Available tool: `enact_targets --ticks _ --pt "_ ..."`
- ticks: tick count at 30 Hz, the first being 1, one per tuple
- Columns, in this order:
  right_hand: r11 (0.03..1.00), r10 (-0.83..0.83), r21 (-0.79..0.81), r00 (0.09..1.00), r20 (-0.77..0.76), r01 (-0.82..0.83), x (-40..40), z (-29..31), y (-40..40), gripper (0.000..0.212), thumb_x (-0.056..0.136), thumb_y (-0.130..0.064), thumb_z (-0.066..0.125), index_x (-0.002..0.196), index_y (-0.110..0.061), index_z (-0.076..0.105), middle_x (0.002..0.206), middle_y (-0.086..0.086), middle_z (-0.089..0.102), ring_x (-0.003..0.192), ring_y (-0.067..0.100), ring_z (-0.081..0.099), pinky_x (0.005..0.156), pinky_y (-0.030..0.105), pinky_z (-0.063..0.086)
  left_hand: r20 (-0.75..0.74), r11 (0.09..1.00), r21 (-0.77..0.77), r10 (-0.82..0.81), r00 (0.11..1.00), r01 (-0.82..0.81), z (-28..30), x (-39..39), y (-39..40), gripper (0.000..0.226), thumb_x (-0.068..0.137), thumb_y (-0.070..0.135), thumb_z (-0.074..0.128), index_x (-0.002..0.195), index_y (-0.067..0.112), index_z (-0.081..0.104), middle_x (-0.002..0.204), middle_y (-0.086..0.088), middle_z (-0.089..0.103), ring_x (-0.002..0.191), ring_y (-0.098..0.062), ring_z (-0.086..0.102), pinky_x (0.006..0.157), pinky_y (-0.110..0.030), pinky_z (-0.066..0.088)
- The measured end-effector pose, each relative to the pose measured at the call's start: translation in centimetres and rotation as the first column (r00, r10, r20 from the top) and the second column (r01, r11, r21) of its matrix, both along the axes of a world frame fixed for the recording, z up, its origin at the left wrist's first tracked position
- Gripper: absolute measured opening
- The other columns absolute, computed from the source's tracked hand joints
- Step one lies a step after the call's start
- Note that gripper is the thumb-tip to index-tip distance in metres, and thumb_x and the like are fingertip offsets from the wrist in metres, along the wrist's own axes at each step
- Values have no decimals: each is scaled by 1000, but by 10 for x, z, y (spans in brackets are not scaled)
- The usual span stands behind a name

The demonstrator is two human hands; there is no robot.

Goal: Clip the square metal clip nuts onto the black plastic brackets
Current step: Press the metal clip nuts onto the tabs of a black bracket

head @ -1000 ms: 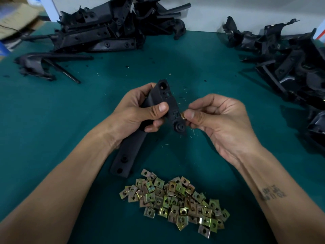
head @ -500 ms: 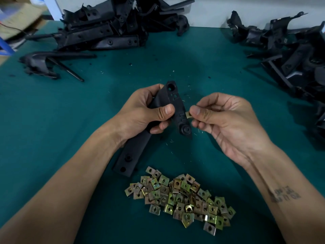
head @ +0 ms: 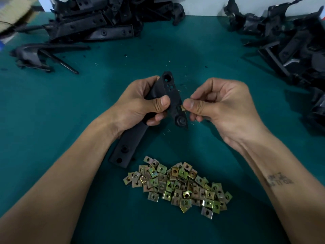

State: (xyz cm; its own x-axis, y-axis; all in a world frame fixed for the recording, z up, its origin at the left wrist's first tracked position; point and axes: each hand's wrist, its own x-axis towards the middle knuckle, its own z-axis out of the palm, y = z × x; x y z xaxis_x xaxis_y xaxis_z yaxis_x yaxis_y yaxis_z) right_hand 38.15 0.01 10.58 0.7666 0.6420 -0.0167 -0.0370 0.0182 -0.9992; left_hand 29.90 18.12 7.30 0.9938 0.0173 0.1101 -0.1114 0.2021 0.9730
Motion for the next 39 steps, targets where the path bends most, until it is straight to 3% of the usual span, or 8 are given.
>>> enact_targets --ticks 5,14,20,24,28,32,36,39 --pt "996 41 91 966 -257 -18 -3 -1 1 27 59 -3 79 76 -4 59 63 11 67 46 17 59 45 19 46 -17 999 -32 -28 999 27 -1 0 2 37 75 28 71 92 3 48 75 -13 51 45 -11 44 42 -20 35" --pt "987 49 158 957 -285 -3 -4 -5 3 24 58 -2 80 68 -8 59 62 11 67 44 16 58 42 17 44 11 998 -25 -57 998 57 -3 0 5 36 79 29 71 93 2 51 77 -14 58 46 -12 44 42 -21 35" --pt "987 1 155 968 -251 40 -11 -9 6 24 59 -5 82 67 -11 61 66 10 70 47 14 55 45 19 43 -7 1000 -5 -26 1000 26 -2 -1 5 26 82 21 62 93 2 49 70 -2 60 45 -10 42 43 -20 34" --pt "970 142 239 881 -451 -34 -8 -12 7 20 53 -7 84 61 -14 66 63 6 67 53 13 60 46 17 48 28 991 -75 -112 993 114 -2 -2 4 21 84 18 60 94 3 50 74 -2 62 46 -8 43 42 -19 34" --pt "899 404 392 715 -570 -196 -5 -18 7 27 55 -8 93 70 -10 70 83 13 71 71 19 59 63 17 55 94 953 -223 -189 977 206 -3 0 2 25 82 24 71 91 5 56 73 -6 63 45 -4 44 41 -17 35" --pt "868 474 421 690 -547 -263 -4 -23 8 38 54 -11 97 79 -5 69 89 17 71 110 43 38 89 32 36 125 922 -267 -255 959 280 -3 -1 -1 32 85 25 70 95 2 50 73 -2 66 46 -1 46 42 -15 36" --pt "871 472 414 683 -557 -264 -2 -22 8 52 51 -12 99 85 -3 61 93 18 70 106 43 47 92 29 43 115 910 -305 -259 959 283 -3 -3 -2 27 83 25 72 93 6 55 74 -1 66 46 0 46 42 -15 34" --pt "828 543 464 657 -523 -316 -4 -23 7 41 59 -7 95 81 0 61 99 25 72 112 57 54 109 40 41 101 910 -291 -278 955 295 -3 -4 -1 31 83 25 72 93 5 51 75 -2 66 46 -1 45 41 -16 32"
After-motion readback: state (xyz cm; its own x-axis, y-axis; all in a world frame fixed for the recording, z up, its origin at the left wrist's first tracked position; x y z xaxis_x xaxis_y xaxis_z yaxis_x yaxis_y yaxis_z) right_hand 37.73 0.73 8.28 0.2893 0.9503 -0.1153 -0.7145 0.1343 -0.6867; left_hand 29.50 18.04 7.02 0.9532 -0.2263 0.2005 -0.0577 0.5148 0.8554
